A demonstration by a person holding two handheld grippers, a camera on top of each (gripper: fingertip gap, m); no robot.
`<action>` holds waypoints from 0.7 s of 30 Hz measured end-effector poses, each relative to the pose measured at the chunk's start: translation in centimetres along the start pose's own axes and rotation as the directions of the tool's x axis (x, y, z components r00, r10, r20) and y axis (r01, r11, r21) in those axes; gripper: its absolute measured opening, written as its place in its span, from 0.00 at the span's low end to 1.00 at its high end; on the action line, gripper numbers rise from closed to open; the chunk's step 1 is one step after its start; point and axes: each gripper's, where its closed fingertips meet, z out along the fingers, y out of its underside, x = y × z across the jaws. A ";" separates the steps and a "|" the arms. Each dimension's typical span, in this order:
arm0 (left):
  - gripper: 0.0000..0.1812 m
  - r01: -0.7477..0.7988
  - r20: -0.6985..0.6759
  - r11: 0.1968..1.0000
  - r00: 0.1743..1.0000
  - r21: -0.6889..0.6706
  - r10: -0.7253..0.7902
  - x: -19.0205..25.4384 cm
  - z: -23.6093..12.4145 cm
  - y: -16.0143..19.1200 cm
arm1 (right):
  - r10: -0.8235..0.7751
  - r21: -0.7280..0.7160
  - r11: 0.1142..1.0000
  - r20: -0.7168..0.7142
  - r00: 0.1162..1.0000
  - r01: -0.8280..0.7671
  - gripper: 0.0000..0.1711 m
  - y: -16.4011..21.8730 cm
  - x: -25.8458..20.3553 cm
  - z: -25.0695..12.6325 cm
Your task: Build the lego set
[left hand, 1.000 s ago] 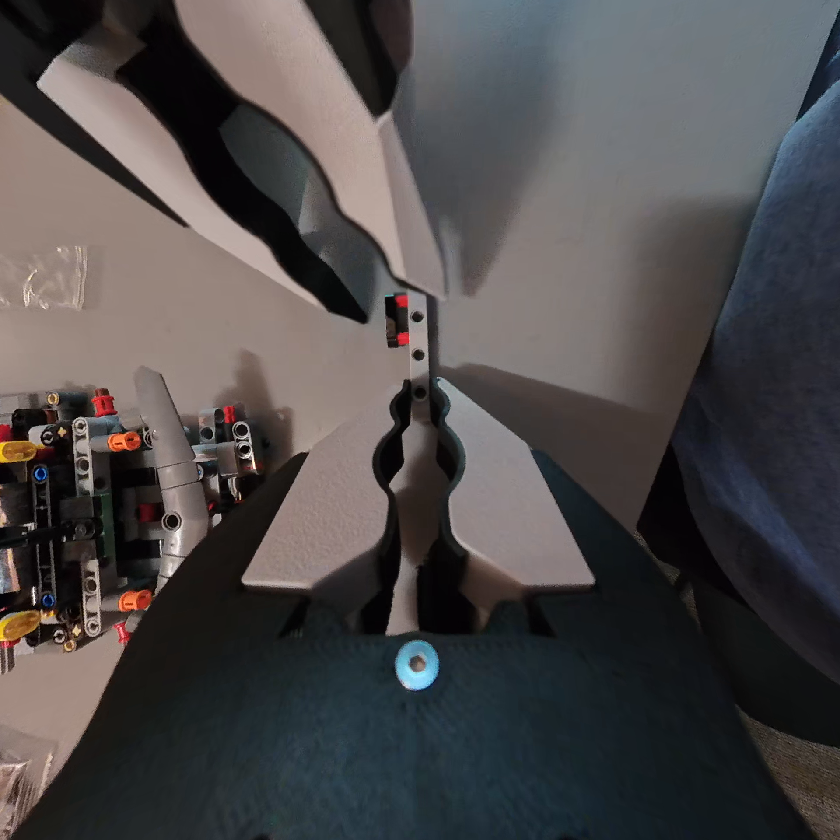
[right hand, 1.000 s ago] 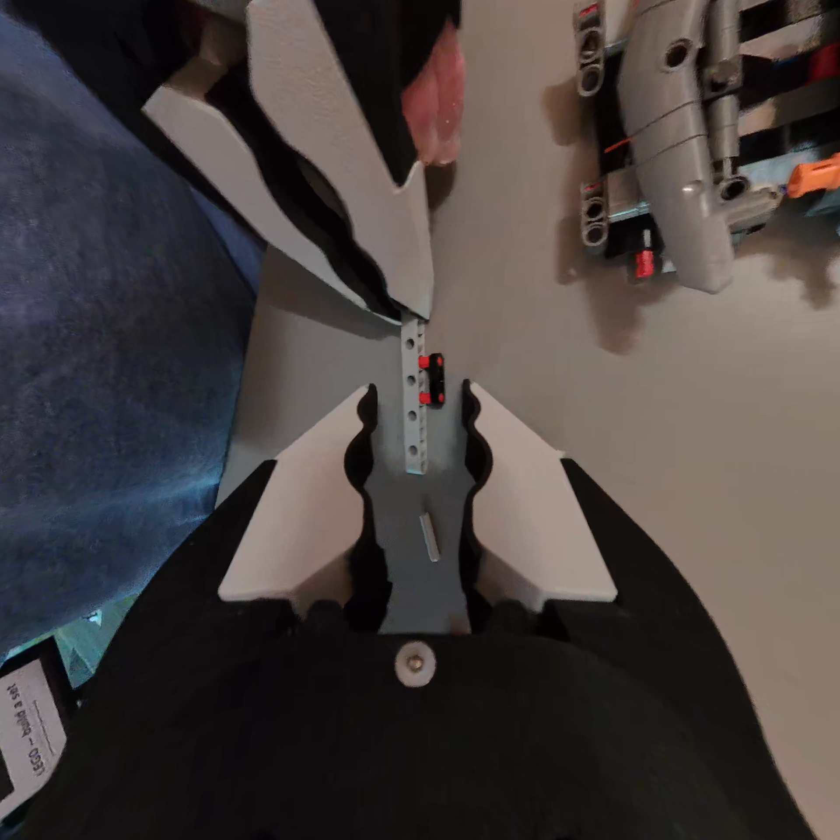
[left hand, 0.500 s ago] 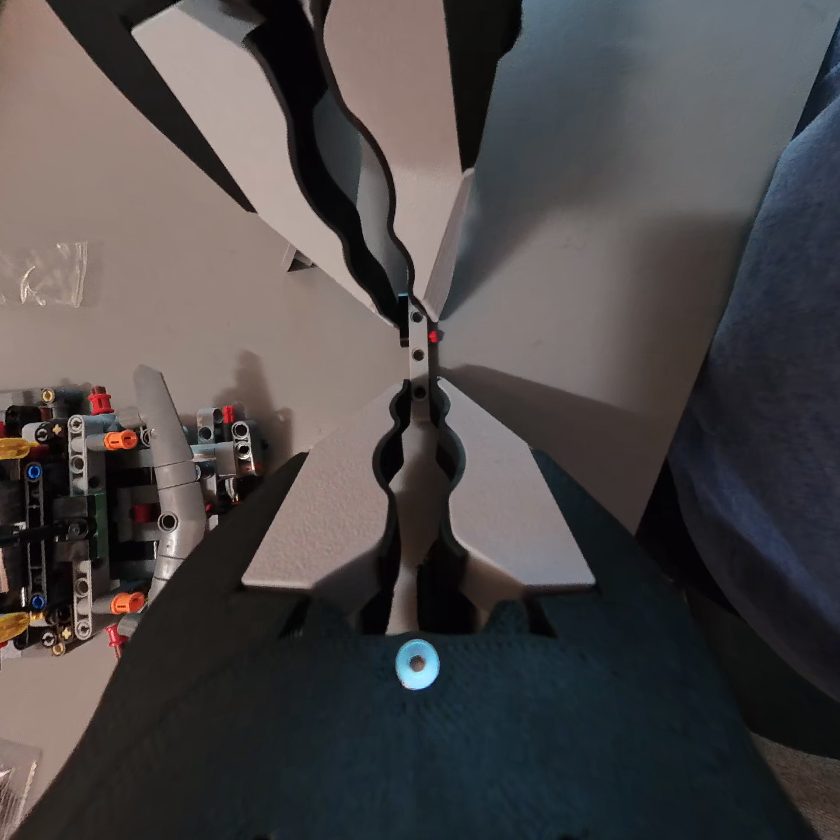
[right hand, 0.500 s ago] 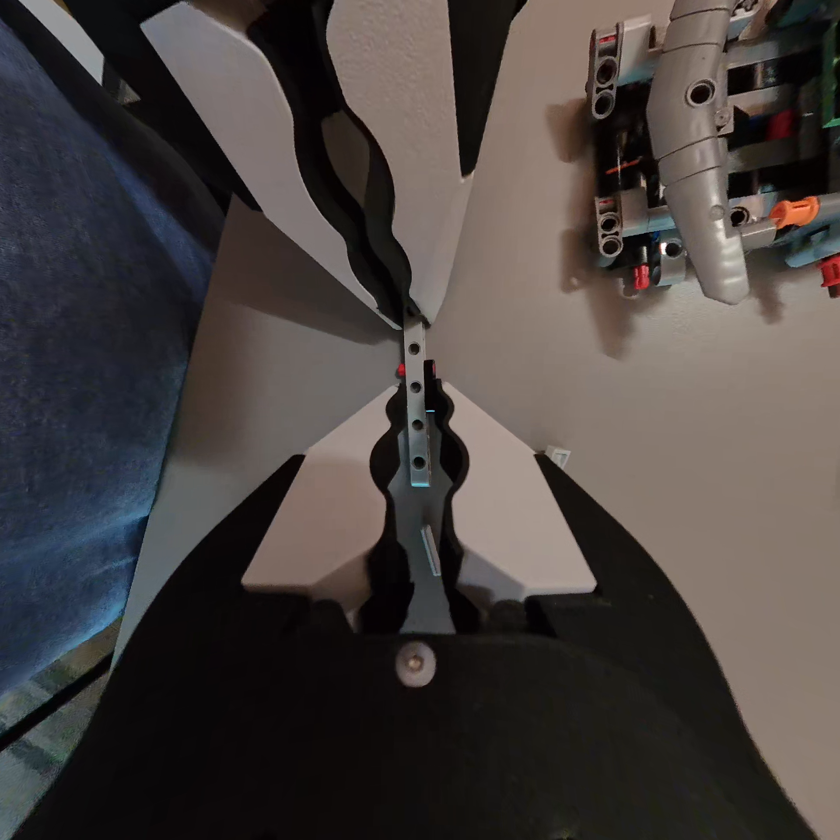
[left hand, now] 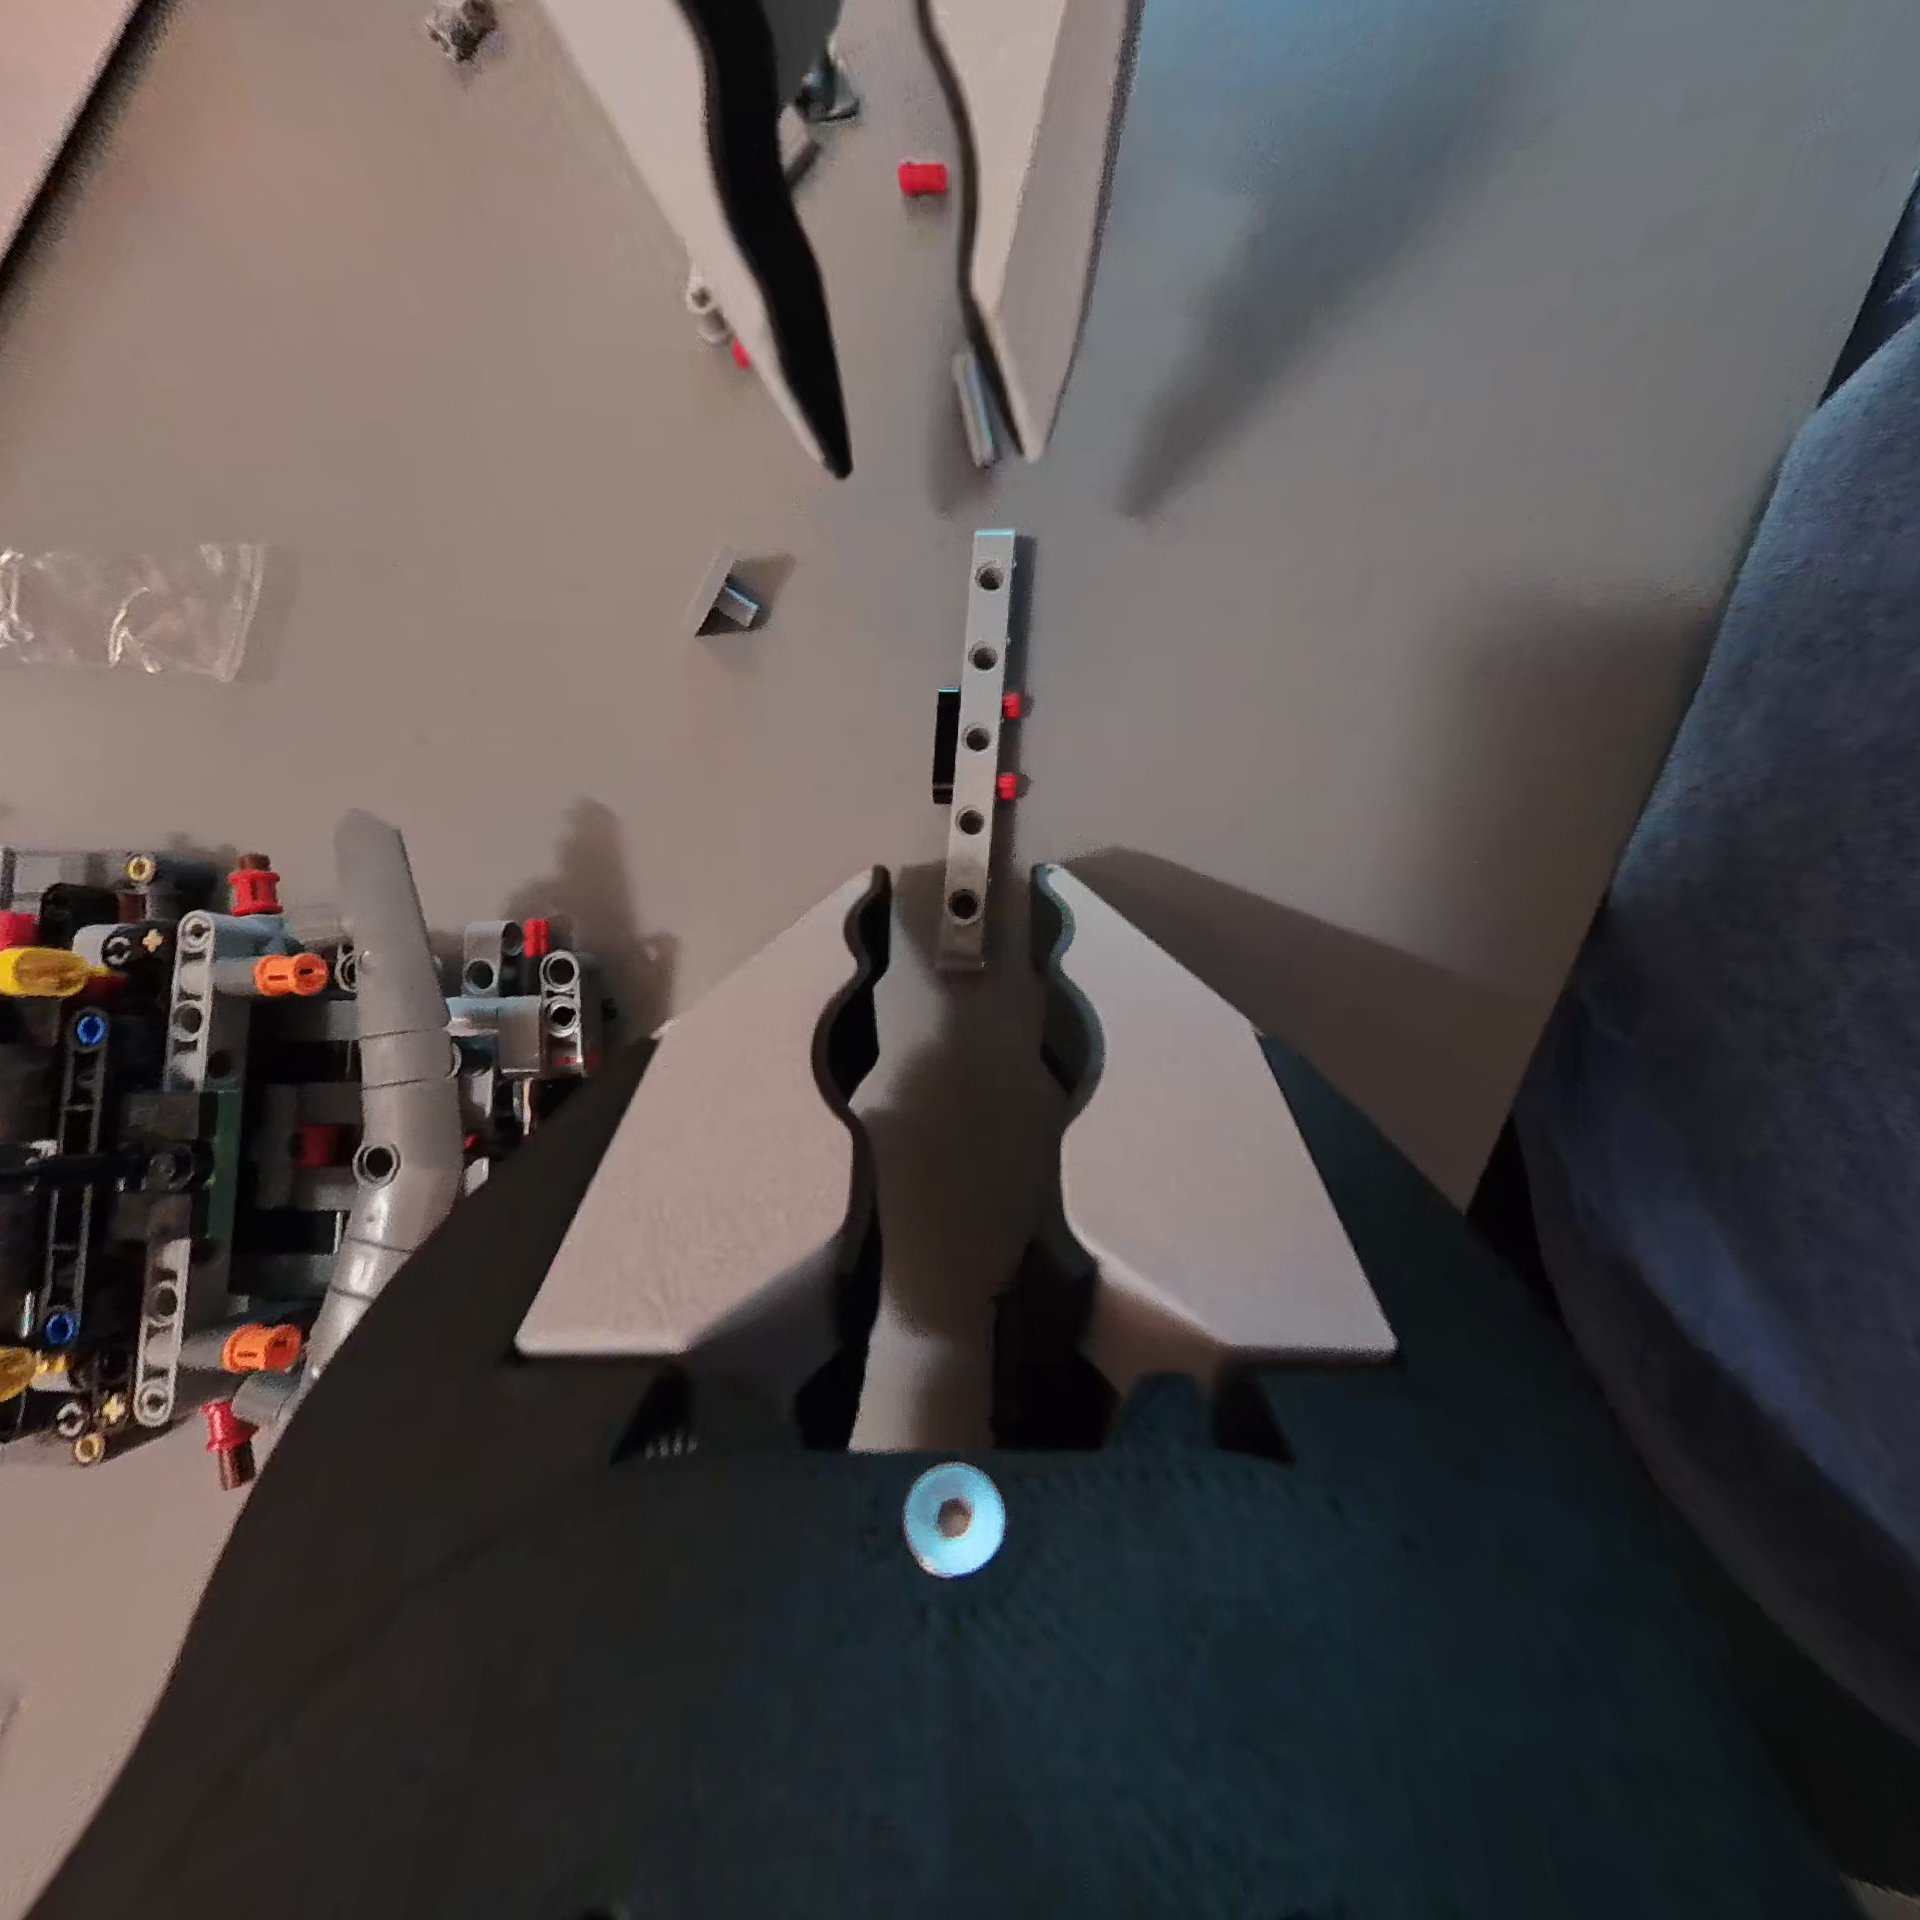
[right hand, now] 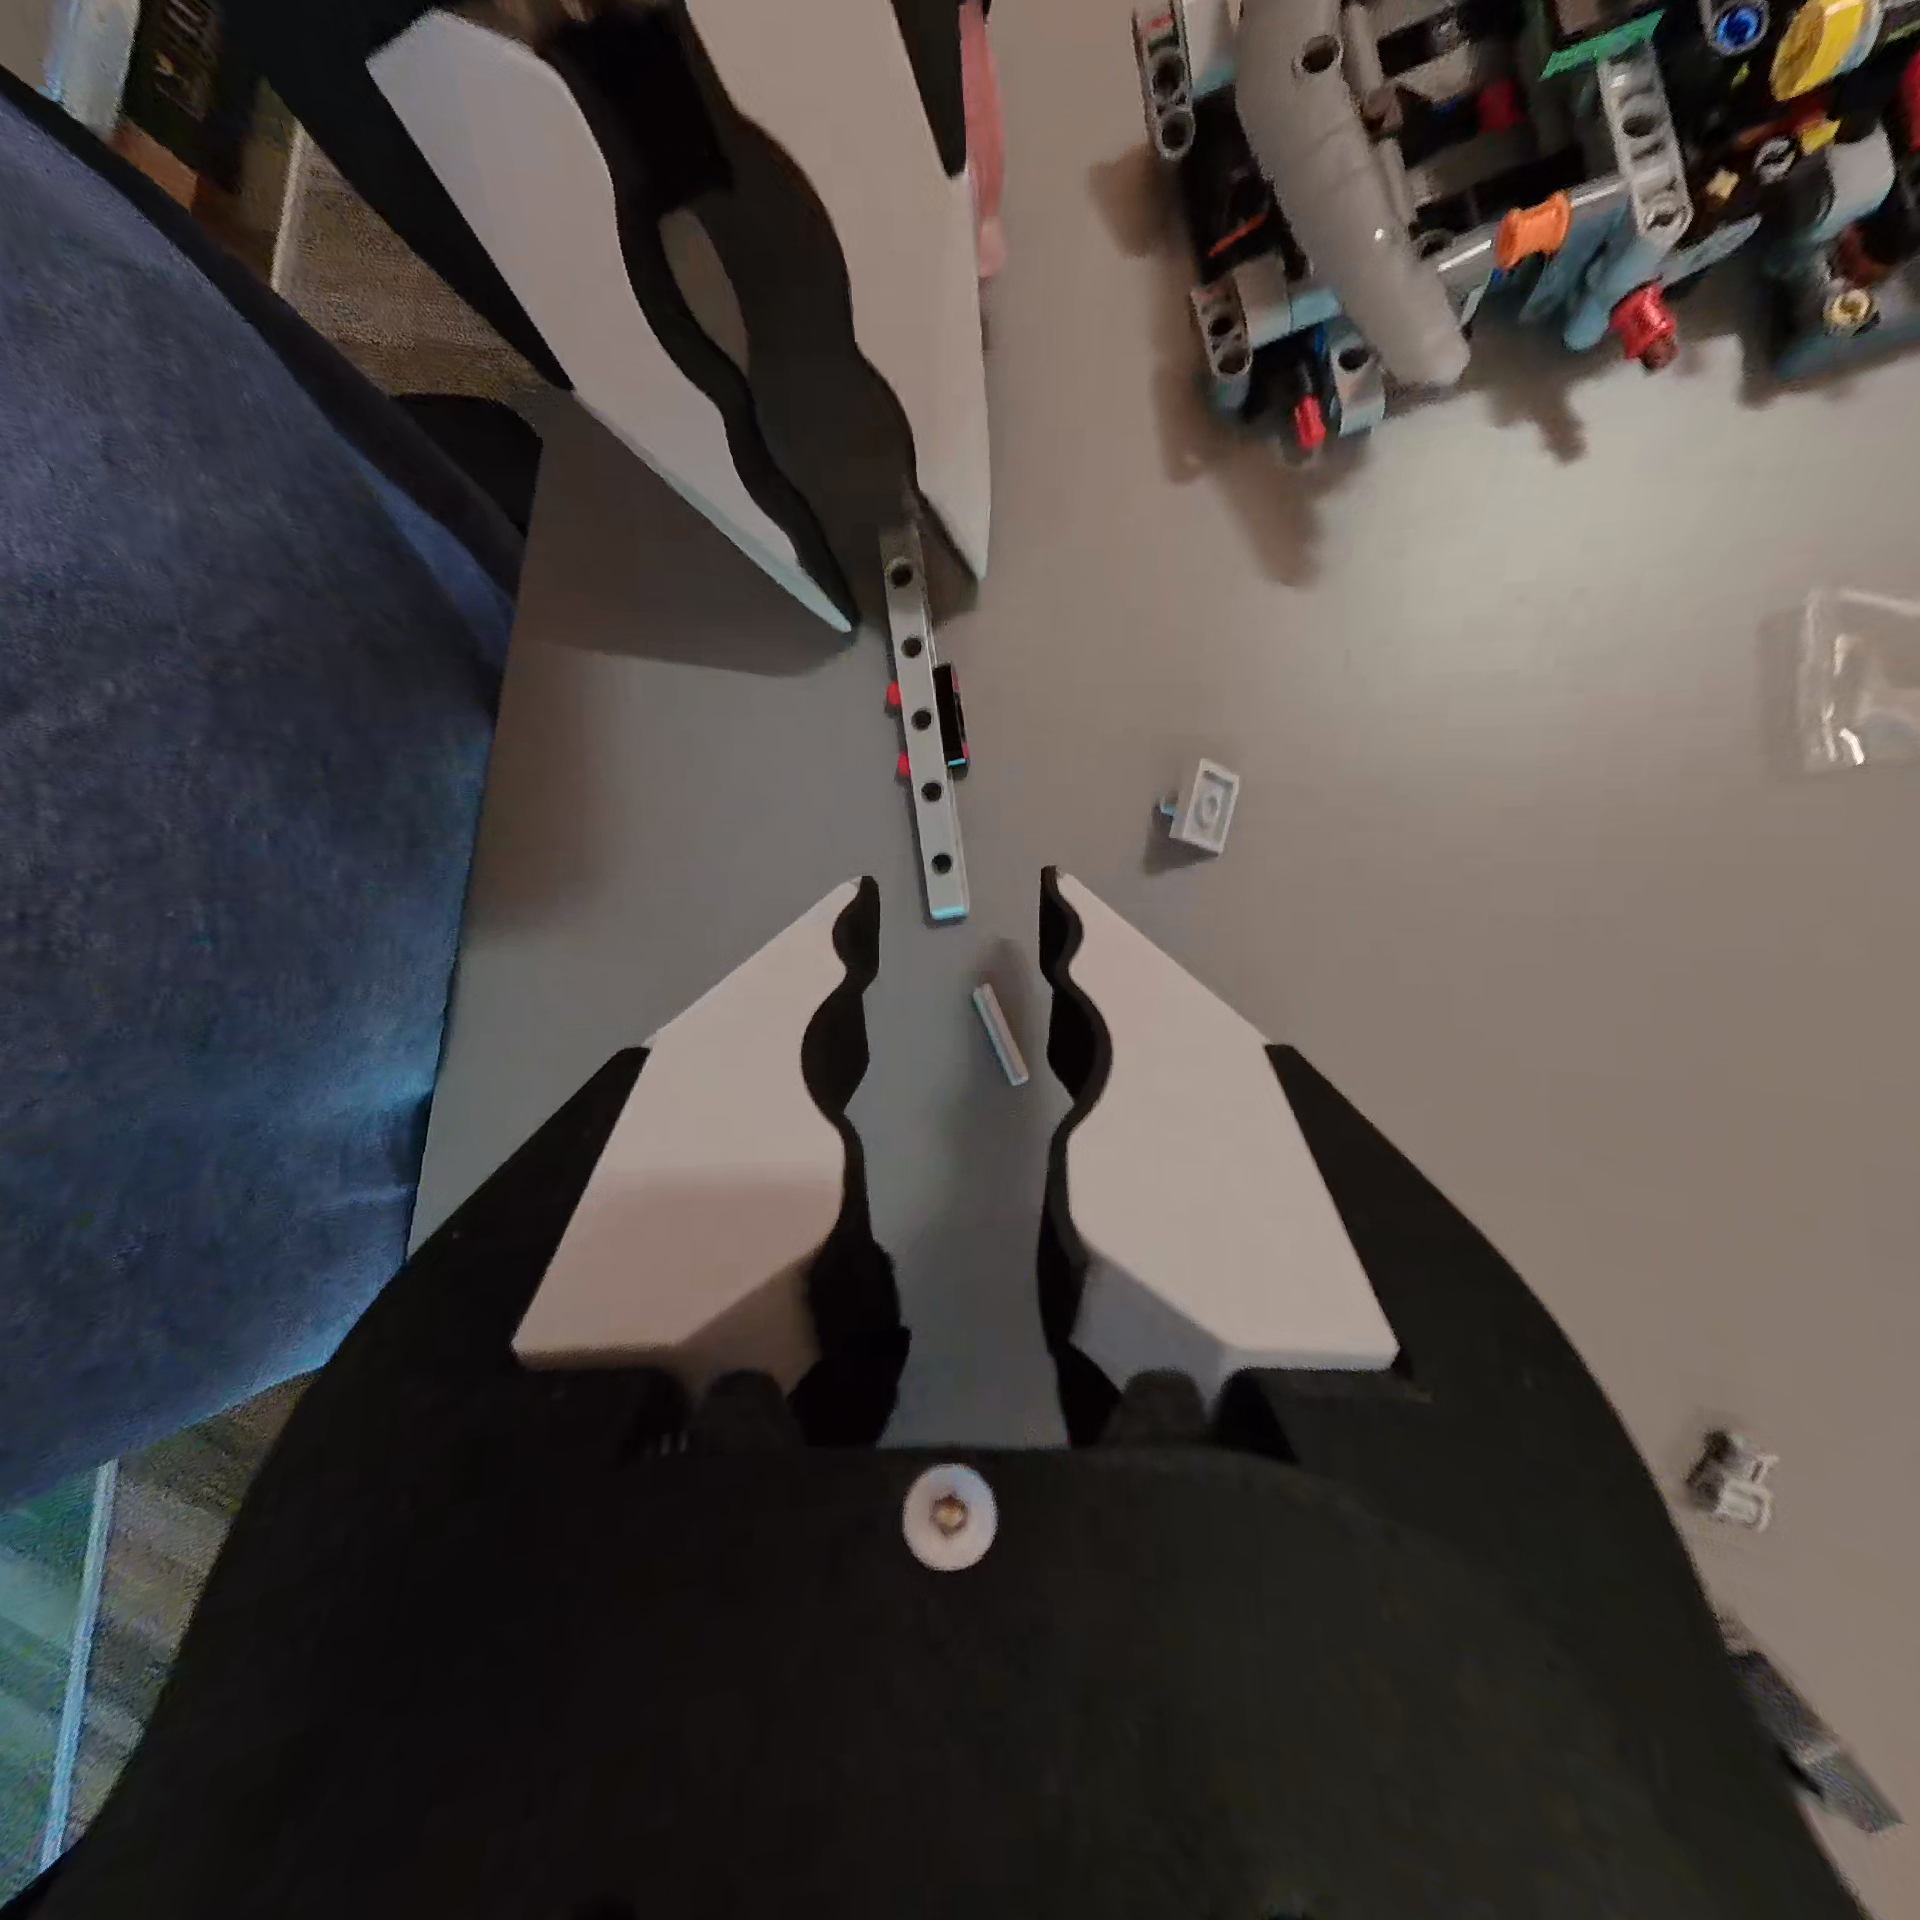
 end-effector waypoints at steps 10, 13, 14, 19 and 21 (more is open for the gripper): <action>0.15 0.071 0.052 0.995 0.996 0.064 -0.074 -1.2 -1.7 0.3 | 0.068 0.081 0.995 -0.042 0.997 -0.064 0.16 0.4 -1.1 -1.4; 0.15 0.073 0.059 0.995 0.995 0.075 -0.077 -1.3 -1.9 0.4 | 0.078 0.100 0.992 -0.060 0.995 -0.071 0.14 0.4 -1.1 -1.8; 0.15 0.074 0.053 0.994 0.995 0.077 -0.078 -1.3 -2.0 0.5 | 0.080 0.106 0.992 -0.069 0.994 -0.072 0.14 0.3 -1.1 -1.9; 0.13 0.072 0.044 0.993 0.996 0.092 -0.076 -1.0 -2.3 0.7 | 0.109 0.139 0.986 -0.091 0.990 -0.096 0.14 0.1 -1.1 -2.3; 0.14 0.087 0.039 0.990 0.995 0.109 -0.092 -1.1 -2.7 0.9 | 0.115 0.147 0.984 -0.093 0.989 -0.101 0.14 0.1 -1.3 -2.3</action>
